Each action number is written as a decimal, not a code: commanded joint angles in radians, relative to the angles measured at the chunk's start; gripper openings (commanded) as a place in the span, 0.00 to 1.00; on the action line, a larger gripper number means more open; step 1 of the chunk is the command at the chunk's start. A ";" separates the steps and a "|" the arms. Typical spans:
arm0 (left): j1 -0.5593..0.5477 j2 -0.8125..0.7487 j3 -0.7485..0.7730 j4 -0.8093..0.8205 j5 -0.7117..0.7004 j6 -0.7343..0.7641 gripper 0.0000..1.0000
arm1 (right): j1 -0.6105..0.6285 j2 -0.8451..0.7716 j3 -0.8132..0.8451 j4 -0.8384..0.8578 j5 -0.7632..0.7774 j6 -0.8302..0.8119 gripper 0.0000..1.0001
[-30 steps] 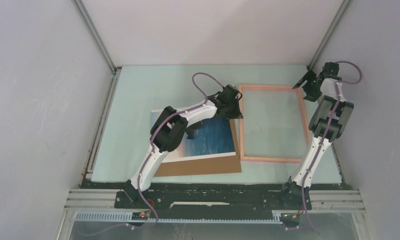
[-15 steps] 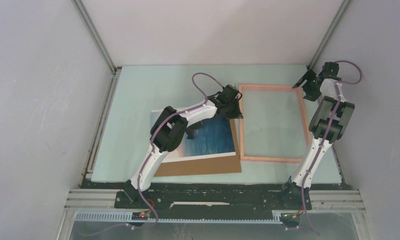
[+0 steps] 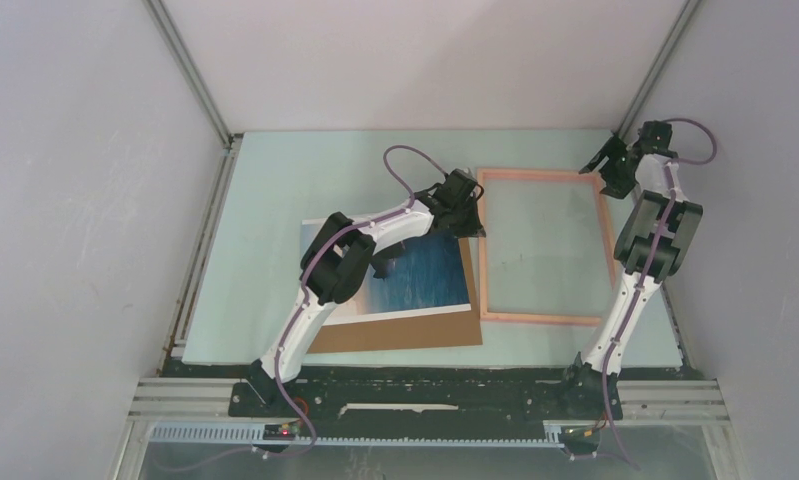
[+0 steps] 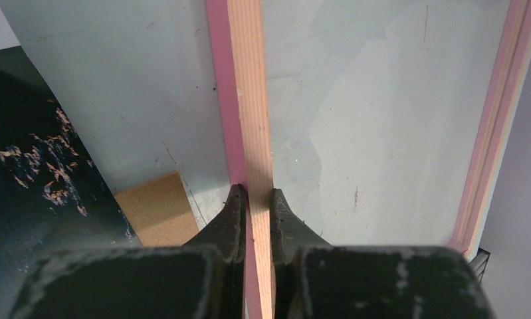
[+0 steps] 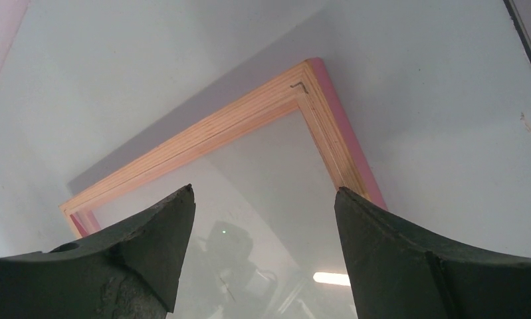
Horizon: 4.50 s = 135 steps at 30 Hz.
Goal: Put the photo into the frame
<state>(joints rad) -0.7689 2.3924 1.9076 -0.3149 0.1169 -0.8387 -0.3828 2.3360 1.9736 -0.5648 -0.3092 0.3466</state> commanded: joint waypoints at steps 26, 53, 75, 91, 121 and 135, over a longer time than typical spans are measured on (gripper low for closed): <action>0.006 0.011 -0.016 0.047 0.024 -0.002 0.00 | -0.022 -0.007 -0.043 0.042 -0.229 0.078 0.82; 0.011 0.022 -0.029 0.072 0.065 -0.023 0.00 | -0.036 0.075 0.202 0.015 -0.056 0.038 0.87; 0.013 0.014 -0.036 0.077 0.064 -0.023 0.00 | -0.040 0.157 0.207 -0.023 -0.095 0.094 0.85; 0.016 0.015 -0.035 0.082 0.067 -0.025 0.00 | -0.029 -0.016 -0.010 0.069 -0.238 0.117 0.84; 0.016 -0.007 -0.040 0.116 0.078 0.006 0.01 | -0.046 -0.174 -0.163 0.031 -0.092 -0.001 0.85; 0.091 -0.009 0.036 0.060 0.065 0.134 0.00 | -0.012 -0.149 -0.115 0.029 -0.173 -0.042 0.87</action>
<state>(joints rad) -0.7219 2.4027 1.8927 -0.2485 0.1947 -0.7879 -0.4206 2.2158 1.8164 -0.5003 -0.4309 0.3340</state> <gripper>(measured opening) 0.086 0.870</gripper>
